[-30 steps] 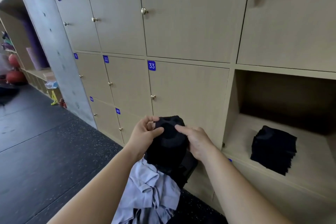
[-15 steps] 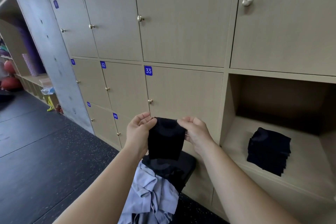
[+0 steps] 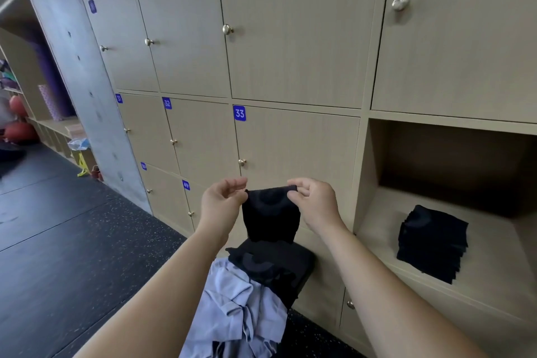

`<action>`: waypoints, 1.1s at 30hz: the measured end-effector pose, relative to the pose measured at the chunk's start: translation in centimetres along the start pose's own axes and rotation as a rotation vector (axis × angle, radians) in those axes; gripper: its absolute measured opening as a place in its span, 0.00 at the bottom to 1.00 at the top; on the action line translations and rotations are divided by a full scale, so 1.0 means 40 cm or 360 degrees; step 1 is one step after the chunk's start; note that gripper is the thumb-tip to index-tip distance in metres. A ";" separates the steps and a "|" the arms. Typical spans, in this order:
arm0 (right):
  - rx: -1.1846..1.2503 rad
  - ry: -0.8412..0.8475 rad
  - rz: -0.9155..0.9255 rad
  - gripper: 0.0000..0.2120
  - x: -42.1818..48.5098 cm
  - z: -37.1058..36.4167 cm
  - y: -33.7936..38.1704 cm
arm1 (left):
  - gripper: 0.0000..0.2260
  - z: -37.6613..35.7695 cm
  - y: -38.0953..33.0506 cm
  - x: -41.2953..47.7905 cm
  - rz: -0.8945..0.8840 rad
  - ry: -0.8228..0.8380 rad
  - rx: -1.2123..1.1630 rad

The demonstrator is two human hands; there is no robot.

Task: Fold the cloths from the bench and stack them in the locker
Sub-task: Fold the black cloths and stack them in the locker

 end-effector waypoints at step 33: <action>0.0525 0.0450 -0.0160 0.19 -0.012 0.007 -0.020 | 0.12 -0.074 -0.084 0.048 -0.0245 0.0288 0.0539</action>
Point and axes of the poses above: each hand's wrist, its own x-axis towards the middle knuckle, its own z-axis out of the back of the hand, y = z × x, the point moved 7 cm from there along x, towards the middle knuckle, and after that the axes turned 3 degrees about -x, right-handed, at the moved point
